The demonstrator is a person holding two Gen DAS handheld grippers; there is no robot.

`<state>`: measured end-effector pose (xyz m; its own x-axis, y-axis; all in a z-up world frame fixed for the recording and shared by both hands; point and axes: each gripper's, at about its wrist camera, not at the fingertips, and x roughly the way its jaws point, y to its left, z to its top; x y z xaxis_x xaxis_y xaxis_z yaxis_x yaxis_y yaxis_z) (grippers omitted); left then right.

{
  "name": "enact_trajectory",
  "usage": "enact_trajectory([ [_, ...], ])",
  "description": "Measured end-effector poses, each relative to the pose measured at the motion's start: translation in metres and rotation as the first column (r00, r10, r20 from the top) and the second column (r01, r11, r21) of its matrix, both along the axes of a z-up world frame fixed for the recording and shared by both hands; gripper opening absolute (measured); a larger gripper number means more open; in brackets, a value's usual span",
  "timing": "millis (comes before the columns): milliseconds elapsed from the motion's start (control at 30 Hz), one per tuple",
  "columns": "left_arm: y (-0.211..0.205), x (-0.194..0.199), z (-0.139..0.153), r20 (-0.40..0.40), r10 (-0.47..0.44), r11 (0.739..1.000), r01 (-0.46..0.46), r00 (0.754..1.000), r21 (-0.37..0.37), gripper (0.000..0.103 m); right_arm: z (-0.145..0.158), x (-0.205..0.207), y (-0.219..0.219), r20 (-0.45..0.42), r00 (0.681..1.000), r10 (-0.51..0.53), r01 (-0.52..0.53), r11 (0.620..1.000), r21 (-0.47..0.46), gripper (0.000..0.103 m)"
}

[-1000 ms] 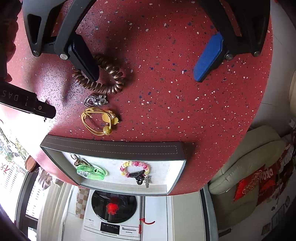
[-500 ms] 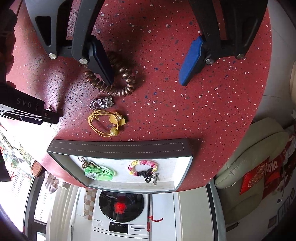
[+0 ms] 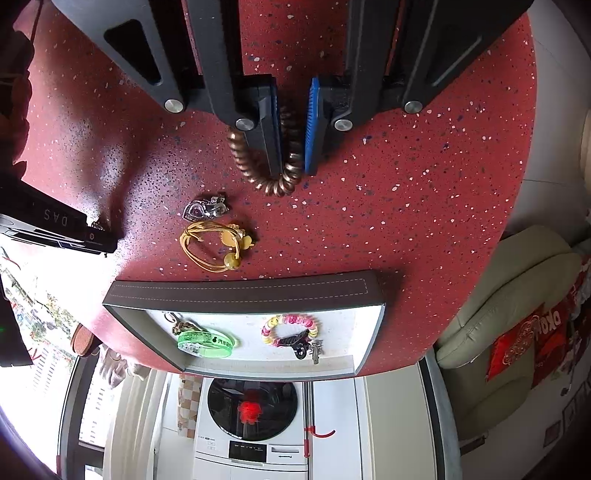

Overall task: Organize jewelry
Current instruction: 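Grasp the coiled brown spiral hair tie with the left tool while the right tool grasps the silver heart pendant, then carry the spiral tie with the left tool into the tray while the right tool carries the pendant there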

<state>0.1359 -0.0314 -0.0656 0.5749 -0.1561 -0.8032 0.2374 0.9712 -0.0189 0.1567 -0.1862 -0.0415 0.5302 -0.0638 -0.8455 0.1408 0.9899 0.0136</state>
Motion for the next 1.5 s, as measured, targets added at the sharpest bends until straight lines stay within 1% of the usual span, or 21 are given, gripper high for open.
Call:
enact_trajectory([
  [167, 0.005, -0.001, 0.002, 0.001, -0.004, 1.000, 0.004, 1.000, -0.027, 0.030, 0.002, -0.004, -0.004, 0.003, 1.000, -0.006, 0.006, 0.999, 0.053, 0.018],
  [433, 0.014, -0.003, 0.014, 0.022, -0.010, 0.998, 0.011, 1.000, -0.065, 0.030, 0.014, -0.013, -0.003, 0.035, 0.999, 0.004, -0.007, 0.996, 0.094, 0.018],
  [567, 0.023, -0.003, 0.020, 0.018, -0.005, 0.993, 0.007, 1.000, -0.114, 0.030, 0.021, -0.017, -0.004, 0.047, 0.999, 0.002, -0.008, 0.993, 0.120, 0.018],
  [767, 0.039, 0.002, 0.026, 0.001, 0.010, 0.979, -0.009, 1.000, -0.203, 0.030, 0.030, -0.022, -0.006, 0.068, 0.998, -0.007, -0.004, 0.988, 0.153, 0.018],
  [900, 0.048, 0.007, 0.030, -0.005, 0.020, 0.971, -0.021, 1.000, -0.237, 0.030, 0.035, -0.026, -0.009, 0.085, 0.996, -0.011, -0.004, 0.984, 0.178, 0.018],
  [1033, 0.051, 0.015, 0.037, 0.005, 0.028, 0.969, -0.026, 1.000, -0.244, 0.030, 0.040, -0.026, -0.012, 0.106, 0.994, -0.010, -0.011, 0.980, 0.197, 0.018],
  [1267, 0.050, 0.035, 0.054, 0.041, 0.022, 0.971, -0.012, 0.999, -0.240, 0.030, 0.052, -0.019, -0.016, 0.134, 0.991, -0.011, -0.015, 0.981, 0.193, 0.018],
  [1500, 0.040, 0.070, 0.071, 0.078, 0.006, 0.975, 0.011, 0.997, -0.224, 0.030, 0.067, 0.005, -0.022, 0.155, 0.988, -0.009, -0.021, 0.982, 0.190, 0.018],
])
